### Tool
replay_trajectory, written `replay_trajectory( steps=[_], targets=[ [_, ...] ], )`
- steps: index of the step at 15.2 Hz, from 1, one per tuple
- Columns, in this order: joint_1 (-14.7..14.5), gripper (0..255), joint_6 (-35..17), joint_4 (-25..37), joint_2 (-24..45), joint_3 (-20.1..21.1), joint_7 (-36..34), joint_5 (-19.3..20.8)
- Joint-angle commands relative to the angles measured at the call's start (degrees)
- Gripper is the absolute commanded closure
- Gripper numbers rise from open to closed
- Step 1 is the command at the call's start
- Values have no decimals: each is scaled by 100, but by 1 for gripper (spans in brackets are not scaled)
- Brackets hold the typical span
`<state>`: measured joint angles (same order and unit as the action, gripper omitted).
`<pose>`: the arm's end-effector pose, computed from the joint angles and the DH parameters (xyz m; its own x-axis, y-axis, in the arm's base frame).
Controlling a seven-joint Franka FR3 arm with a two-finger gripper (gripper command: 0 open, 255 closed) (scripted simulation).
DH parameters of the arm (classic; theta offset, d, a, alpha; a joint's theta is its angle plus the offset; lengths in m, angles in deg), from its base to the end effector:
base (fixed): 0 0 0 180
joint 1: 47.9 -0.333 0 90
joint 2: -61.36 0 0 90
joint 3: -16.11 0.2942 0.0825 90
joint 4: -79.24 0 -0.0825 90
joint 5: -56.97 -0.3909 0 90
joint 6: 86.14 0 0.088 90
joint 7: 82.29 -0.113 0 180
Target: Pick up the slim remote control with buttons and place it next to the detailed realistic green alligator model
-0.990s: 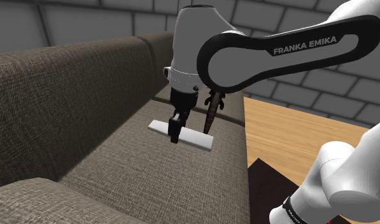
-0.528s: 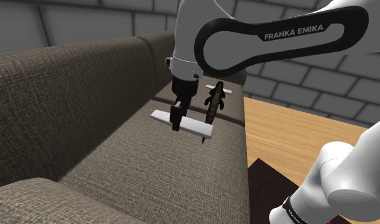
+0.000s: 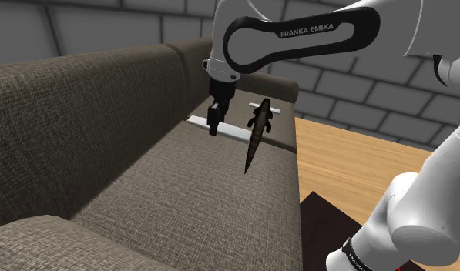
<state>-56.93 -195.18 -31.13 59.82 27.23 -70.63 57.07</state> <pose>0.5252 0.1933 0.4683 0.8495 0.5275 0.0017 0.5275 -0.8495 0.0073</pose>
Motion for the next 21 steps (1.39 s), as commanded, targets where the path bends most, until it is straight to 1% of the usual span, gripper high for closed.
replay_trajectory(
  steps=[1,5,21],
  targets=[
    [105,255,46,280,233,-108,202,48],
    [318,255,196,998,803,-309,600,125],
    [313,255,-969,109,1082,-318,557,180]
  ],
)
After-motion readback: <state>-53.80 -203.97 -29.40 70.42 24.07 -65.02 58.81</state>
